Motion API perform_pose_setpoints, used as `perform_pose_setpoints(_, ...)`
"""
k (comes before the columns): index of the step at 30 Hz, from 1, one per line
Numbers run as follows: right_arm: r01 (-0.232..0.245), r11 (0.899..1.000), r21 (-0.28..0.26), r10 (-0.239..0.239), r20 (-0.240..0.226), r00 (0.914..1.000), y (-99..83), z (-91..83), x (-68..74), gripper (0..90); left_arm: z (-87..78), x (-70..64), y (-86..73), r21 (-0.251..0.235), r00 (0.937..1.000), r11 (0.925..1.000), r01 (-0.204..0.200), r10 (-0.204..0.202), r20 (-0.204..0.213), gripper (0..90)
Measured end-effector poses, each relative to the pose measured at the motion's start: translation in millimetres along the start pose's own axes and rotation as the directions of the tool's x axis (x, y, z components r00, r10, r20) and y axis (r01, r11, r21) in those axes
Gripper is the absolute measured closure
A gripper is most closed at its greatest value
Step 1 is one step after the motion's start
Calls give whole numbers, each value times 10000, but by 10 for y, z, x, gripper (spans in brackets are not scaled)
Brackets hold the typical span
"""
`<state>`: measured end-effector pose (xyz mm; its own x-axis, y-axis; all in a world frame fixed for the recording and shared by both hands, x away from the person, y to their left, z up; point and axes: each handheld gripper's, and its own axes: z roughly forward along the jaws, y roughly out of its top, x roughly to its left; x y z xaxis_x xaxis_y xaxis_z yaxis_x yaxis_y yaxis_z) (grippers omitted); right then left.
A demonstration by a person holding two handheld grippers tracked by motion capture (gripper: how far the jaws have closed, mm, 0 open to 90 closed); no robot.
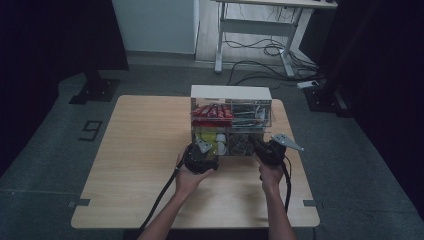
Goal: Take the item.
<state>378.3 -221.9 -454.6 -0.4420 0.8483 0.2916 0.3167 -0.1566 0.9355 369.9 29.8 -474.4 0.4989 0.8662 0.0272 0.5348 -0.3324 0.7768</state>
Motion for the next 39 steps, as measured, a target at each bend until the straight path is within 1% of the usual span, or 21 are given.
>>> perform_pose_setpoints(2, 15, 10000, -7, -15, -6, 10000, 1, -1, -1, 895, 9, 6, 2, -84, 9999, 9999, 80, -81, -80, 279)
perform_pose_setpoints(5, 9, 10000, -8, -9, -12, 10000, 1, -1, -2, 895, 14, 16, 6, -116, 9997, 9999, -40, 37, -243, 272)
perform_pose_setpoints(9, 29, 10000, 20, -29, -3, 10000, -4, 3, -2, 895, 31, 23, 14, -160, 9992, 9999, -29, 23, -388, 267)
perform_pose_setpoints(11, 18, 10000, 13, -18, -7, 10000, -8, 6, -1, 895, 43, 27, 23, -141, 9991, 9999, -50, 44, -417, 264)
perform_pose_setpoints(16, 4, 10000, 28, -4, -24, 10000, -11, 6, -4, 896, 78, 18, 49, -282, 9990, 9996, 68, -81, -451, 261)
perform_pose_setpoints(17, 12, 10000, 28, -12, -21, 10000, -11, 6, -6, 895, 83, 11, 57, -284, 9991, 9996, 42, -54, -415, 261)
perform_pose_setpoints(19, -13, 10000, 31, 13, -16, 10000, -9, 3, -14, 895, 103, -4, 71, -315, 9986, 9995, -88, 72, -522, 261)
perform_pose_setpoints(23, -54, 10000, 13, 54, -11, 10000, -8, -1, -23, 895, 147, -11, 93, -324, 9977, 9995, -52, 29, -680, 260)
perform_pose_setpoints(28, -62, 10000, 8, 62, -21, 10000, -8, 0, -25, 895, 182, -16, 100, -326, 9951, 9990, -299, 266, -952, 260)
perform_pose_setpoints(39, -78, 10000, 7, 78, -48, 10000, -7, -2, -34, 895, 268, -5, 96, -183, 9953, 9994, -308, 290, -927, 258)
